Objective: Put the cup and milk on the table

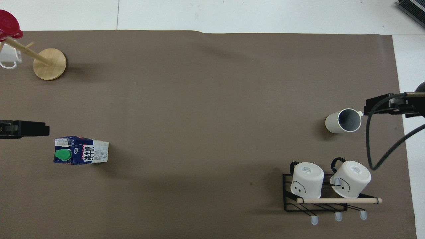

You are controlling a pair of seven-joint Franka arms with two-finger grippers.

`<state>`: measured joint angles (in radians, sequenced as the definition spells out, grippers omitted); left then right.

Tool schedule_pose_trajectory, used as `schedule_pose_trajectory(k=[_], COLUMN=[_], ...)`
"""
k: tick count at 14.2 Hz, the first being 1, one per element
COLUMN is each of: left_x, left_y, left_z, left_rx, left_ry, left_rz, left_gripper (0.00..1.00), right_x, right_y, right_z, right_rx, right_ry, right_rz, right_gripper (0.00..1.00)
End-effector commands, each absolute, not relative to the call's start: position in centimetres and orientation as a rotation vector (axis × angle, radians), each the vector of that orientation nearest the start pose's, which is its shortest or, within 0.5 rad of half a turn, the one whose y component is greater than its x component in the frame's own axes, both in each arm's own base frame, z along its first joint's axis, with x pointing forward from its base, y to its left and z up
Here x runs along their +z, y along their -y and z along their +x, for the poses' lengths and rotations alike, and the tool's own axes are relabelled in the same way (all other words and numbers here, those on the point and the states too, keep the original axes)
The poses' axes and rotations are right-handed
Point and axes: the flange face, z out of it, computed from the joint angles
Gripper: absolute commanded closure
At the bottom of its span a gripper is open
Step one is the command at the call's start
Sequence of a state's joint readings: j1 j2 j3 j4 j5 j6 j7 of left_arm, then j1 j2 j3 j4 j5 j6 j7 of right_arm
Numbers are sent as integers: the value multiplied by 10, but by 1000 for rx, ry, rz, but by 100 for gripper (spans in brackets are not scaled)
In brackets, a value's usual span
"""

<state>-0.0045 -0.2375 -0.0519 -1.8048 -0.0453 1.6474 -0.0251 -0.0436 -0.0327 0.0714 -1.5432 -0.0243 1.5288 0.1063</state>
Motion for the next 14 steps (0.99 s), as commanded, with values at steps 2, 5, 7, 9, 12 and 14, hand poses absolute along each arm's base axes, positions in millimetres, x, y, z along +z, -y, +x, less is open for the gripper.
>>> schedule_pose_trajectory(k=[2,5,7,9,12,14], left_x=[648,648,648,648,648,648], left_y=[32,32,32,32,32,32], left_z=[484,484,484,484,484,484], left_rx=[-107,-107,-107,-107,-107,-107], left_ry=[-26,-26,-26,-26,-26,-26], left_rz=[-3167,-3168,-3167,-3167,-3167,-3167], left_gripper=[0,0,0,0,0,0], right_x=[656,656,656,656,656,656], right_y=[-14,-13,-10,-10,-8,-3], right_z=[535,535,535,535,535,535], right_rx=[-34,-34,-34,-34,-34,-32], right_ry=[-83,-95,-102,-102,-109,-122], right_rz=[-3149,-3149,-3150,-3150,-3150,-3151], right_gripper=[0,0,0,0,0,0])
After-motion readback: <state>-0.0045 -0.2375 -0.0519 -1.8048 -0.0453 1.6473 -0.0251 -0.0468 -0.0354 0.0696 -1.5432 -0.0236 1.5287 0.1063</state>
